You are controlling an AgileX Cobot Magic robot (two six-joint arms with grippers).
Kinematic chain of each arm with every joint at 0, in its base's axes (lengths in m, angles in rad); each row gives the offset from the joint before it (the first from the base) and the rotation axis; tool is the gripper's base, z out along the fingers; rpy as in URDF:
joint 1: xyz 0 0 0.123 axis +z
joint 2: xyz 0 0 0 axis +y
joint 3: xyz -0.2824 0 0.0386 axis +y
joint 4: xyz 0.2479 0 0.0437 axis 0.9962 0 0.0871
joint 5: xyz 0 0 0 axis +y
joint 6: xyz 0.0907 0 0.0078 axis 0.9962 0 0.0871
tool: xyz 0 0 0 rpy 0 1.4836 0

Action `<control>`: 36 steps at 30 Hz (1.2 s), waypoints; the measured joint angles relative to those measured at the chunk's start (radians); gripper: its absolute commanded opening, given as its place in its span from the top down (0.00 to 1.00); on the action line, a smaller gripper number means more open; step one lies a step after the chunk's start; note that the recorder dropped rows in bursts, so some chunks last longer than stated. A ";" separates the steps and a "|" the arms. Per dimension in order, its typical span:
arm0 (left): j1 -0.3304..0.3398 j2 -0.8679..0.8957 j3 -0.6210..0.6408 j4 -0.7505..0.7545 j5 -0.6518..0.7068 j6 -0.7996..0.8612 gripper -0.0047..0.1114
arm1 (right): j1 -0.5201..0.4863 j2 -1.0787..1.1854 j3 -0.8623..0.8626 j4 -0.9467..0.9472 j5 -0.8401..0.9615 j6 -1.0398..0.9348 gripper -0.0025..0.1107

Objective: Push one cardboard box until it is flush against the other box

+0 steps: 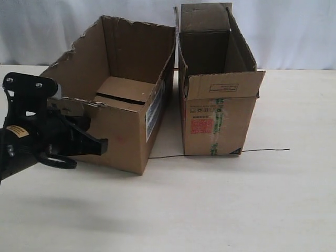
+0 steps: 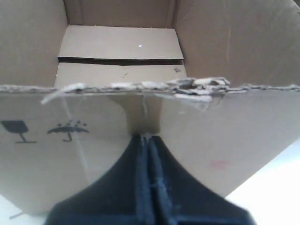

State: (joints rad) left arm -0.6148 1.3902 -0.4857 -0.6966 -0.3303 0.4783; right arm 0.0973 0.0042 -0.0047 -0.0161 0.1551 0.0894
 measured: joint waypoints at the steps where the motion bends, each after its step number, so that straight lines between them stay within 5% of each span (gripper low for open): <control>1: 0.000 0.012 -0.009 0.003 0.000 -0.002 0.96 | 0.000 0.000 0.000 0.000 0.000 0.000 0.93; 28: 0.000 0.152 -0.156 0.030 -0.003 -0.058 0.96 | 0.000 0.000 0.000 0.000 0.000 0.000 0.93; 31: 0.000 0.094 -0.156 0.030 0.073 -0.036 0.96 | 0.000 0.000 0.000 0.000 0.000 0.000 0.93; 33: 0.014 -0.011 -0.158 0.030 0.152 -0.017 0.96 | 0.000 0.000 0.000 0.000 0.000 0.000 0.93; 36: 0.153 -0.222 -0.160 0.030 0.222 0.014 0.96 | 0.000 0.000 0.000 0.000 0.000 0.000 0.93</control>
State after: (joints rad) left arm -0.4620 1.1686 -0.6454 -0.6662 -0.1080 0.4926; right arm 0.0973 0.0042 -0.0047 -0.0161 0.1551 0.0894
